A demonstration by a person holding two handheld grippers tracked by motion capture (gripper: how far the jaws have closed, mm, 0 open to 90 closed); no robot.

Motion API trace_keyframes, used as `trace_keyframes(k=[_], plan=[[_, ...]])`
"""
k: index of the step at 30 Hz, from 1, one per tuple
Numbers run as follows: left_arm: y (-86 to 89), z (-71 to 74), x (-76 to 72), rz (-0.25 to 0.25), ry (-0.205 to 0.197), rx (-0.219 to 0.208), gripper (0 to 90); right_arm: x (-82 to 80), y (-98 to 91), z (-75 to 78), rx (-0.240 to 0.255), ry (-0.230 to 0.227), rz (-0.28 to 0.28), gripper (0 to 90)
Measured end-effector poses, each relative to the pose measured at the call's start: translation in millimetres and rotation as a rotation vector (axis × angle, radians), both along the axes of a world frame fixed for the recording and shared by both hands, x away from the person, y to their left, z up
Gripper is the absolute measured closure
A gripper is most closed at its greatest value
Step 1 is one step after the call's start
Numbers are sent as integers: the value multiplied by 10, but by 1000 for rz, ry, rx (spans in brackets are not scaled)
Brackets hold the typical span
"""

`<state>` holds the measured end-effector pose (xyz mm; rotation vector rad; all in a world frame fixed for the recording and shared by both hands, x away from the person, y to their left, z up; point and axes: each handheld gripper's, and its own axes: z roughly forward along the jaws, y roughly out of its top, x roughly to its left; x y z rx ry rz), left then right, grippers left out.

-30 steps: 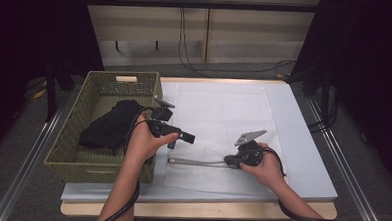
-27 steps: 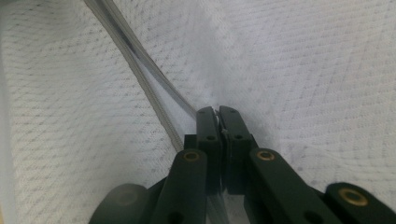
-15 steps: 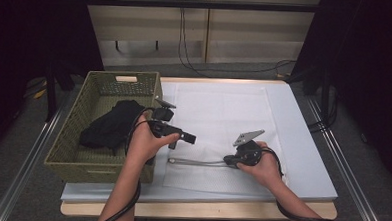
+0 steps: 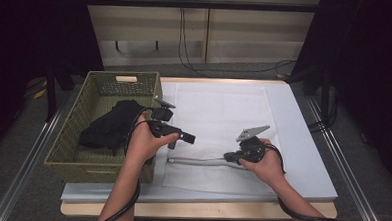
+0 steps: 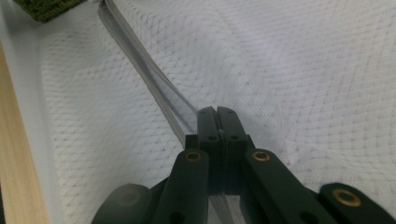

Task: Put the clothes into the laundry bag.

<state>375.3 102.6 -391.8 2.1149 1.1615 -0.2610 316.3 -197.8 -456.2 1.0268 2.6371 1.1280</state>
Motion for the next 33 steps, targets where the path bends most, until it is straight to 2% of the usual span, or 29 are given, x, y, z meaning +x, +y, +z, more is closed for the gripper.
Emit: trace_keyframes(k=[4,5,9,14,16,17,18,20,22,23,24,25,27,28,29,30,32,33], plan=[[1,3,1,-14,2,-1,84,24,-7,75,18,-10,2,900],[-28,0,-15,29,4,-22,84,38,-11,92,25,-7,2,900],[-10,-10,0,-13,0,0,84,104,-36,128,43,-5,-17,900],[-11,-15,3,-15,-2,7,85,152,-62,126,74,8,-34,900],[-57,-22,-20,38,13,-25,85,146,-41,71,58,27,-16,900],[-21,-23,2,-20,2,11,85,135,-26,29,46,34,-13,900],[-57,-29,-17,24,16,-17,86,127,-16,-19,46,42,-11,900],[-63,-31,-20,24,15,-18,85,128,-5,-98,12,46,-8,900],[-67,-28,-22,28,16,-19,86,131,0,-154,10,51,-12,899],[-68,-28,-21,27,16,-18,86,134,4,-172,9,38,-11,890],[-35,-26,-1,-25,9,13,86,131,12,-183,3,38,-8,883],[-32,-34,5,-30,8,13,86,126,21,-190,-1,44,-11,872],[-67,-49,-13,16,21,-11,86,124,33,-199,-15,20,-2,827],[-43,-52,0,-24,15,16,86,116,42,-194,-23,16,1,790],[-43,-55,2,-27,17,16,86,112,48,-194,-26,11,6,755],[-44,-56,1,-27,18,16,85,103,55,-199,-37,2,12,757],[-77,-58,-18,13,27,-9,86,81,63,-192,-63,-21,13,744],[-79,-57,-19,12,29,-13,85,77,67,-194,-69,-32,32,739]])
